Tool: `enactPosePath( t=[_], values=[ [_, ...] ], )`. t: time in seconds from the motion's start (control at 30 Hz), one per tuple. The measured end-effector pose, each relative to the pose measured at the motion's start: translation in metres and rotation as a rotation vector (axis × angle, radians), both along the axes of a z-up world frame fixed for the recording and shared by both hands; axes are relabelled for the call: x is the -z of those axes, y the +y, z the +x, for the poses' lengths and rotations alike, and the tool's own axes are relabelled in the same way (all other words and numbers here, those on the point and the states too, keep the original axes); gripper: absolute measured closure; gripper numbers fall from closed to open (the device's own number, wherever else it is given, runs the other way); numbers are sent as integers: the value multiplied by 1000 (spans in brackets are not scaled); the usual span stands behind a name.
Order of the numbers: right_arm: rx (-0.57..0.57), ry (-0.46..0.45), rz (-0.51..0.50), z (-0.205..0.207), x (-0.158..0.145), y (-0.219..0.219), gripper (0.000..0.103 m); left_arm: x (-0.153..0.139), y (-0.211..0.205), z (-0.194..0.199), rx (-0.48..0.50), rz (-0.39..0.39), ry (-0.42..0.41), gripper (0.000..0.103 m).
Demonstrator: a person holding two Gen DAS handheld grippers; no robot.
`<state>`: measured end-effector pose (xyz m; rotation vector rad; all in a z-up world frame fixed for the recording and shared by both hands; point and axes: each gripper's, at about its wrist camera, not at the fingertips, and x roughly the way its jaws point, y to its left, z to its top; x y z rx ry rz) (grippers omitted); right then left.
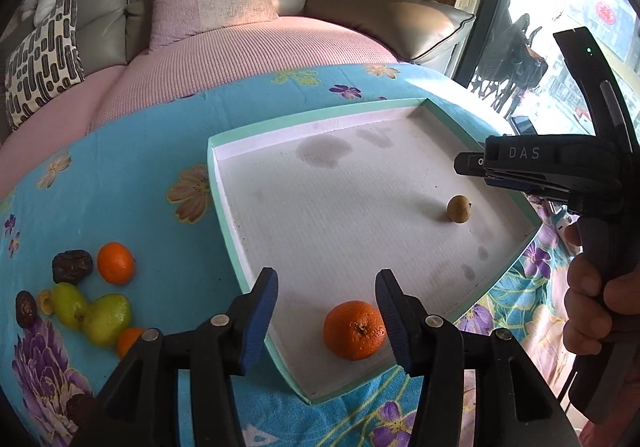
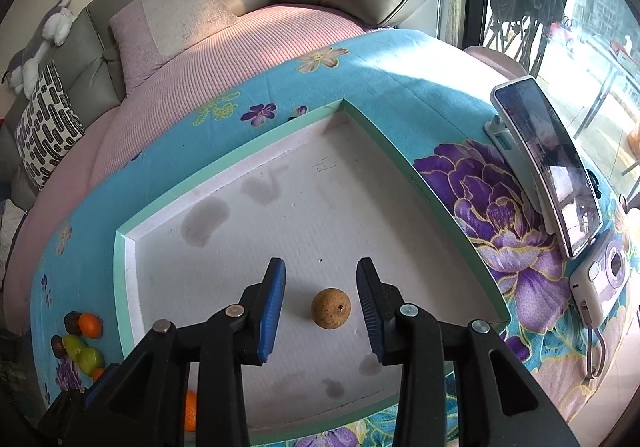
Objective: Organize fruits
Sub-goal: 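Carry both fruits into the white tray and open both grippers to release them, then withdraw both grippers from the tray back toward the remaining fruits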
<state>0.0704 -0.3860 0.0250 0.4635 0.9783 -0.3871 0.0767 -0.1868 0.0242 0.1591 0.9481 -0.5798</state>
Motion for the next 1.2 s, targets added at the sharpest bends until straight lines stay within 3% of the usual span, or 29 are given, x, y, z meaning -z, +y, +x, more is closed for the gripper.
enactPosePath(
  t=[0.2,0.4,0.57,0.67,0.73,0.87,0.93,1.0,1.2],
  values=[
    [-20,4,-14,4,1,5,65,-9,35,21,-156,12,-16,46],
    [-75,16,-33,8,2,21,65,16,91,48,-393,39,90,42],
    [-122,22,-49,14,3,40,65,20,131,56,-528,38,101,33],
    [-161,24,-54,18,3,54,63,16,148,57,-568,24,87,30],
    [-188,29,-52,21,4,63,48,14,157,57,-582,28,79,29],
    [-224,38,-71,25,5,77,45,9,177,54,-620,49,53,22],
    [-235,38,-73,25,5,80,36,6,185,54,-640,63,39,15],
    [-252,22,-79,25,4,84,34,5,191,50,-648,72,32,7],
    [-302,-27,-45,25,2,95,24,5,205,42,-646,79,18,1]
  ],
)
